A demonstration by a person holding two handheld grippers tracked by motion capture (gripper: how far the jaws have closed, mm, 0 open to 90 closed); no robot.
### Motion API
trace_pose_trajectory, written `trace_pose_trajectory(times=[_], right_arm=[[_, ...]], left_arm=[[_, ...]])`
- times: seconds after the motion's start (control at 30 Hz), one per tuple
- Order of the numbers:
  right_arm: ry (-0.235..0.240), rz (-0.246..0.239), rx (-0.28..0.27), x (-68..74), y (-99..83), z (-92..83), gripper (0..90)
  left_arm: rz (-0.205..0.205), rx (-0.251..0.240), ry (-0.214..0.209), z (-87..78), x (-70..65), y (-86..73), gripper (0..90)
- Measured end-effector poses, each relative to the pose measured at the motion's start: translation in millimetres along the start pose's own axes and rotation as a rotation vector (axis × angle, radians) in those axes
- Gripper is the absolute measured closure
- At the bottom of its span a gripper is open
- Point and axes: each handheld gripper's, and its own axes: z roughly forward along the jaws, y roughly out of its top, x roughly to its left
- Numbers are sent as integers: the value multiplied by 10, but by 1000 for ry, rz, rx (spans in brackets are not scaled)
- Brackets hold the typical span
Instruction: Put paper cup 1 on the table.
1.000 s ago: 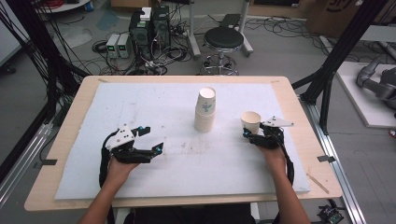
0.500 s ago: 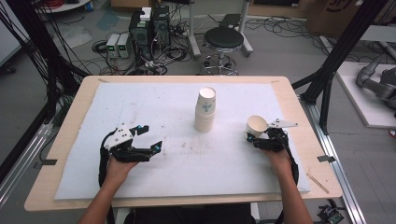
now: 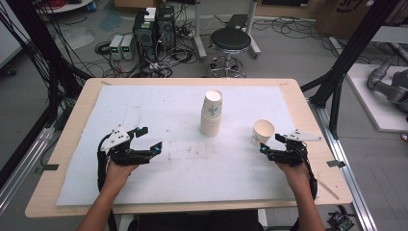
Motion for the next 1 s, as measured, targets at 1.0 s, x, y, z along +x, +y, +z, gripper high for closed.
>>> trace_pose_trajectory(times=[1.0], right_arm=[[119,-126,-204,274,213,-489,201]], left_arm=[[19,-39,-33,-22,-79,26,164]])
